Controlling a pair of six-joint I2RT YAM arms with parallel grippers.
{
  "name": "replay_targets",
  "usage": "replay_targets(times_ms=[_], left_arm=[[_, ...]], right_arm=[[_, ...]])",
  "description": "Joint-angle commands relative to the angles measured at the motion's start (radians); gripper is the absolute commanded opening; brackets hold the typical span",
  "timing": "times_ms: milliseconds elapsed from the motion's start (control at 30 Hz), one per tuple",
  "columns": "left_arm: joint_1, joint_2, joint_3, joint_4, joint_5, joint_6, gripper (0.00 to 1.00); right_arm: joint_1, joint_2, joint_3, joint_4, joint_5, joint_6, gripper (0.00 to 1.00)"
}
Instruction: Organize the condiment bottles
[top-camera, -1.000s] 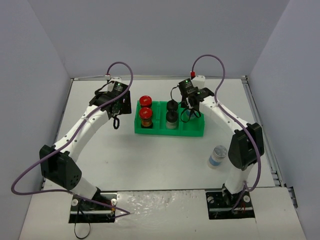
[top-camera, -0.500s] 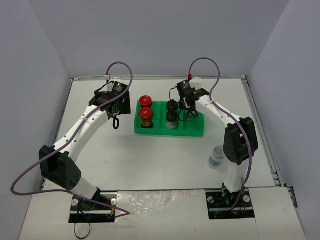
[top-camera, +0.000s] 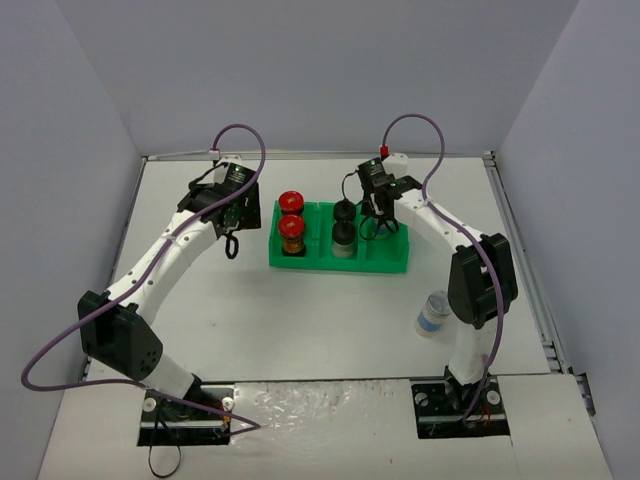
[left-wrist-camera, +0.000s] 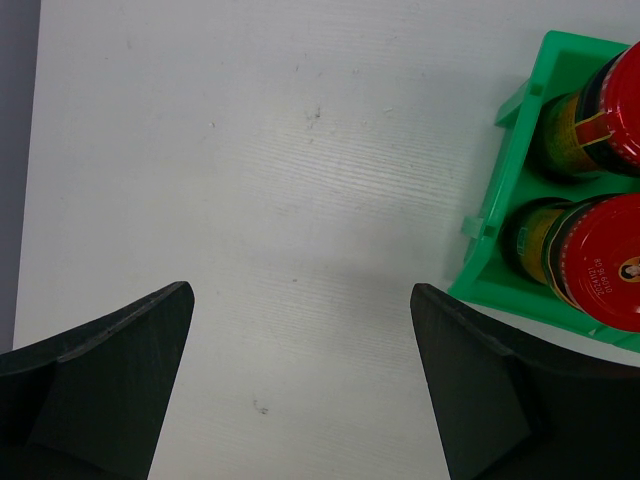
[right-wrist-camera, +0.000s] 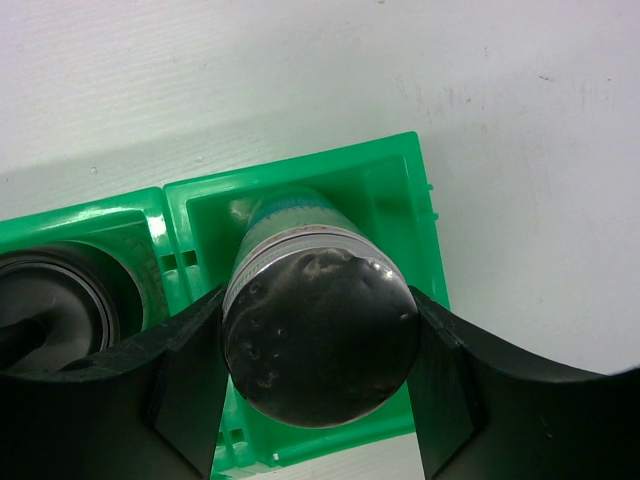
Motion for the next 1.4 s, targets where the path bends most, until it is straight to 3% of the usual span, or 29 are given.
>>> replay_targets(times_ms=[0,100,200,500,933,1367], left_arm=[[0.006,-0.050,0.048,0.007,-0.024,0.013,0.88],[0.006,-0.050,0.045,0.009,-0.021,0.011,0.88],[0.006,-0.049,0.046,0.010,-0.021,0.010,0.88],[0.006,-0.047,0.041,0.014,-0.019,0.010,0.88],[0.006,-0.050,0.028,0.024,-0.018,0.005,0.88],[0.006,-0.077,0.015,0.030,-0.013,0.004,0.88]], right_arm=[[-0.011,-0.007,0.016,0.045,0.031,-0.001,0.20],[-0.012,-0.007,0.016,0.045,0.030,-0.004,0.33],[-0.012,-0.012,0.016,0.045,0.025,-0.009,0.52],[-0.005,-0.037,0.016,0.044,0.016,-0.024,0.87],[0.044,-0.182,0.006,-0.024,0.025,-0.019,0.90],[0.096,-0.580,-0.242,-0.383,0.086,0.159,0.90]])
